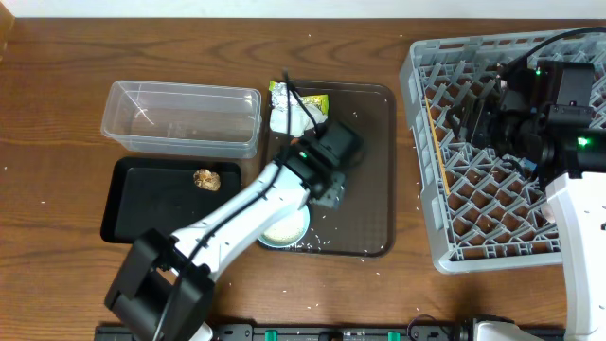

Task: Sort waste into correct bins and load items into the dishwasher rack
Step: 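Reach the left gripper toward the orange carrot on the brown tray, then close the left gripper on the carrot and lift it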

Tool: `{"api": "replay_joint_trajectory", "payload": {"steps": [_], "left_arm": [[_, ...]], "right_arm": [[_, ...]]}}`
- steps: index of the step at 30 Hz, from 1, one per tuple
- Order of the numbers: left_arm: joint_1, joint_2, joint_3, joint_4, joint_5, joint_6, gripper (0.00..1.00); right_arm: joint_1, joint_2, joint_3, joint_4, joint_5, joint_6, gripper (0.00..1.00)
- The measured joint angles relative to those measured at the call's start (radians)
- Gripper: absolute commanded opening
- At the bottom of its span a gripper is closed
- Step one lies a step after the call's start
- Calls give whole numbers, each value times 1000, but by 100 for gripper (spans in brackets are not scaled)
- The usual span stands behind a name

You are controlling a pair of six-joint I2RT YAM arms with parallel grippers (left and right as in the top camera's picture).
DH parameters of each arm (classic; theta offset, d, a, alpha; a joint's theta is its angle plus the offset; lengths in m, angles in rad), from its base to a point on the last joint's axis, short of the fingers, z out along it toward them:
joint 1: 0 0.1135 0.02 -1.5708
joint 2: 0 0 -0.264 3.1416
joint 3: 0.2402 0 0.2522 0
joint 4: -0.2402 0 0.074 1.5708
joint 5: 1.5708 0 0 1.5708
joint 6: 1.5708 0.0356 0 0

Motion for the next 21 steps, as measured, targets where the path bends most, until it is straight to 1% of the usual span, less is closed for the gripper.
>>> {"api": "replay_joint_trajectory", "payload": {"steps": [2,5,9,15,21], "left_arm": [[60,2,0,42,23,24,73],[171,6,0,107,84,75,73],[249,19,0,164,131,133,72],[248,100,0,180,163,192,72],[241,188,0,200,173,203,73]], "right_arm": [[0,0,0,-12,0,0,65],[0,0,0,-28,0,3,65],[0,0,0,-42,0,3,65],[0,0,0,-53,0,3,65],[0,0,0,-66,-2,3,65]]}}
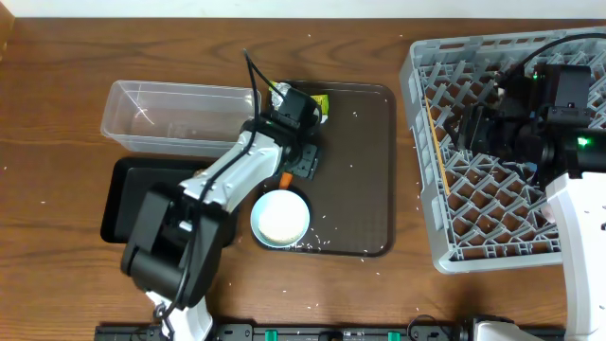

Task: Sort waste into correct bins and load items into the dishwasher rack
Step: 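Close the left gripper on the carrot and lift it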

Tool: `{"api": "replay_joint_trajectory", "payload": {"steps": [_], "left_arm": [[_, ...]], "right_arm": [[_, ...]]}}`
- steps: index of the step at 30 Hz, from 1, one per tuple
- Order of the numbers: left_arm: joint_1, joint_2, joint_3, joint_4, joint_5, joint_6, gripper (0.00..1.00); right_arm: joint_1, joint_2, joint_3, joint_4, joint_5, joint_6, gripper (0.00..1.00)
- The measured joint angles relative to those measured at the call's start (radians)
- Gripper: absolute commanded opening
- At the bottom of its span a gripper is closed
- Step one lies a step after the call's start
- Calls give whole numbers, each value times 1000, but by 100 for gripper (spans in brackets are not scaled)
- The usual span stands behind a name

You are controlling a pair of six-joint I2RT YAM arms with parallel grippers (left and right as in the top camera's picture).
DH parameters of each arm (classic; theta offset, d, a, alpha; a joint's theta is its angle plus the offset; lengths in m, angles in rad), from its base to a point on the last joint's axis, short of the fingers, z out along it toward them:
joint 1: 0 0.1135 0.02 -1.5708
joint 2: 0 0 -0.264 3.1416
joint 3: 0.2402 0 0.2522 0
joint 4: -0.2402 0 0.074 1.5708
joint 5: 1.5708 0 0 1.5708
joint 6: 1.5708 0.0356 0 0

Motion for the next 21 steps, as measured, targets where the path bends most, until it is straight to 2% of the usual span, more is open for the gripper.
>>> {"api": "replay_joint_trajectory", "payload": {"steps": [14,18,21], "left_arm": [[0,81,4,51,-13,15,73],[0,84,7,54,-16,16,68],[0,85,7,57,-20,19,56]], "right_arm": [[0,0,0,-8,2,0,65],[0,0,0,-8,3,0,65],[0,0,0,-8,3,0,65]]}}
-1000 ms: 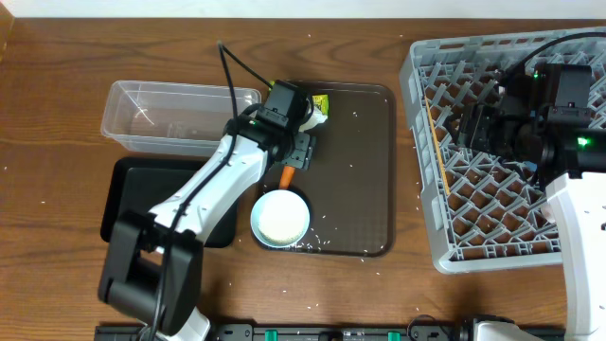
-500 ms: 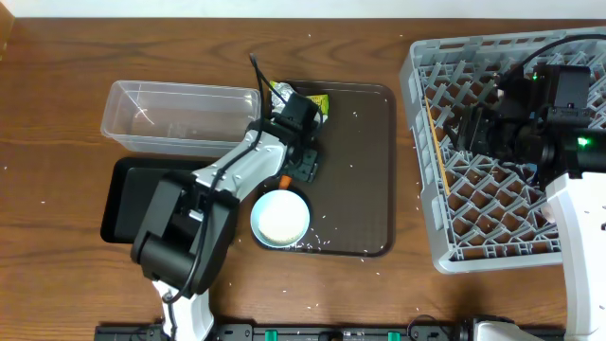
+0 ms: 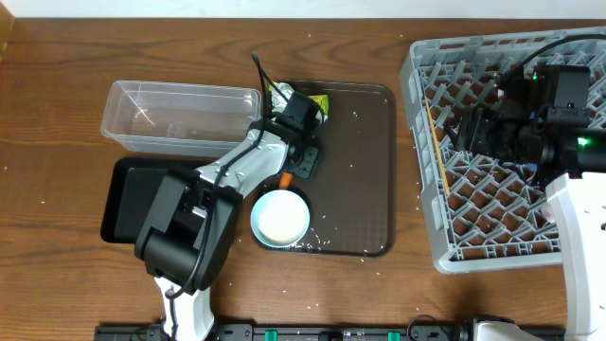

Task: Sort waste into correct bins and load items into the dishwasher rack
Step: 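Close the left gripper on the carrot and lift it, then carry the carrot left over the clear plastic bin and release it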

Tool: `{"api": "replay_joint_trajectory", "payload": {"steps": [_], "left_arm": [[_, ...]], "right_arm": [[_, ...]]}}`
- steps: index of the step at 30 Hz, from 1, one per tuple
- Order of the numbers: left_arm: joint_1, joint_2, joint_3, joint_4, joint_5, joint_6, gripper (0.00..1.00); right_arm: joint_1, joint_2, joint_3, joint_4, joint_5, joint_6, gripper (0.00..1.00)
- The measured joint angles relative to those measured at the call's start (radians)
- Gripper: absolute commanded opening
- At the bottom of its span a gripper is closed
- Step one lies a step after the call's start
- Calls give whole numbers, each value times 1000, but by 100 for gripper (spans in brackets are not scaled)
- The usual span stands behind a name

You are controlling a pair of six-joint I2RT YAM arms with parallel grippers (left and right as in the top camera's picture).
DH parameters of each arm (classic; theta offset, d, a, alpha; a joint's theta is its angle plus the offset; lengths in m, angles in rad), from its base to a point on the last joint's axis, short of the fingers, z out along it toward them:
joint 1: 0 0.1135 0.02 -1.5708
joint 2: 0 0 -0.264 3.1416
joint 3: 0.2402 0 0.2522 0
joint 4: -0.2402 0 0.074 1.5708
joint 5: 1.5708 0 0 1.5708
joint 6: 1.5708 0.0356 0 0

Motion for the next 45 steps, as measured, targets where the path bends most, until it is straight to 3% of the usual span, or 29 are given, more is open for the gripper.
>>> {"api": "replay_joint_trajectory", "payload": {"steps": [6,18,28,30,34,45], "left_arm": [[0,1,4,-2,-2,15,35],[-4,-27,18,-78,-3,25,35],[-4,-300,18,-100,-3,26,35],[-5,-331,19,-96,-3,31,53],[-5,-309,19,-78,-4,32,64],[-5,-63,18,-37,-57,55,67]], "right_arm": [[0,0,0,0,0,0,66],[0,0,0,0,0,0,65],[0,0,0,0,0,0,65],[0,0,0,0,0,0,66],[0,0,0,0,0,0,66],[0,0,0,-10,0,0,68]]}}
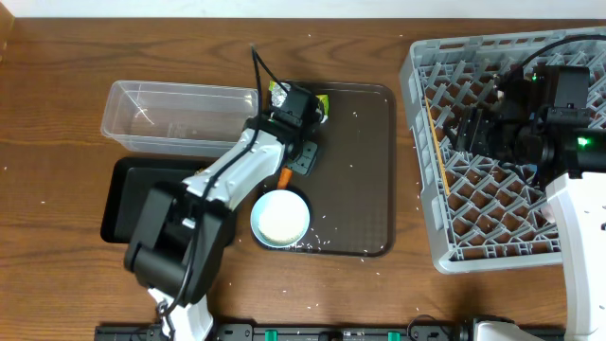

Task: Sort waste into correct bins and load items into the dishwasher rack
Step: 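Carry the carrot left over the clear plastic bin and release it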

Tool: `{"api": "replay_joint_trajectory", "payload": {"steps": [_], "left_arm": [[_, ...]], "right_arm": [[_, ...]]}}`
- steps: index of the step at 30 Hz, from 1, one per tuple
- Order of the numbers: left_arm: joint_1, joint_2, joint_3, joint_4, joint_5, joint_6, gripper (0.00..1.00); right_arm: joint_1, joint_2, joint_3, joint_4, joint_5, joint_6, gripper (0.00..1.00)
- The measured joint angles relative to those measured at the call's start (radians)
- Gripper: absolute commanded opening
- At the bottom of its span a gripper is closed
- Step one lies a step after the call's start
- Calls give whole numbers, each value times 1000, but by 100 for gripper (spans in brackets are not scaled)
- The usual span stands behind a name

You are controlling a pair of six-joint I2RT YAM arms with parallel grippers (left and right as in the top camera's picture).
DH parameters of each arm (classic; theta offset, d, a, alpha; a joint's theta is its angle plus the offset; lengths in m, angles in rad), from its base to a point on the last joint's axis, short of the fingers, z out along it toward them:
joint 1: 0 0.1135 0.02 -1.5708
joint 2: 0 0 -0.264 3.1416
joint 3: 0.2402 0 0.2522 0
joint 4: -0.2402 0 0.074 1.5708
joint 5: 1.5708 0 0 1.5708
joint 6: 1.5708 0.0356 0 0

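My left gripper hangs over the far left corner of the brown tray, on top of a green and white wrapper. Only the wrapper's edges show, and the fingers are hidden under the wrist. A light blue bowl sits at the tray's near left, with a small orange piece just beyond it. My right gripper is low over the grey dishwasher rack; its fingers are too dark to read.
A clear plastic bin stands left of the brown tray, and a black tray lies in front of the bin, partly under my left arm. A yellow stick lies along the rack's left side. White crumbs dot the brown tray.
My left wrist has shifted slightly to the left over the wrapper and the elbow has swung left. The bowl, the orange piece and the right arm are where they were.
At first my left gripper was mid-tray beside the bowl, the wrapper lay in plain view and a brown scrap showed on the black tray. Then the gripper stood over the wrapper at the tray's far left corner, where it has stayed. The right arm stayed over the rack.
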Motion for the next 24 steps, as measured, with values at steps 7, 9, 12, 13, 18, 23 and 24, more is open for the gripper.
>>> {"api": "replay_joint_trajectory", "payload": {"steps": [7,9,12,13,18,23,24], "left_arm": [[0,55,0,21,-22,0,61],[0,71,3,24,-18,-3,54],[0,71,4,24,-21,0,45],[0,71,4,23,-22,0,39],[-2,71,4,15,-22,5,27],[-10,61,4,-7,-22,6,26],[-12,55,4,-13,-22,6,26]], "right_arm": [[0,0,0,-2,0,0,68],[0,0,0,-2,0,0,68],[0,0,0,-2,0,0,68],[0,0,0,-2,0,0,68],[0,0,0,-1,0,0,68],[0,0,0,-3,0,0,68],[0,0,0,-3,0,0,68]]}}
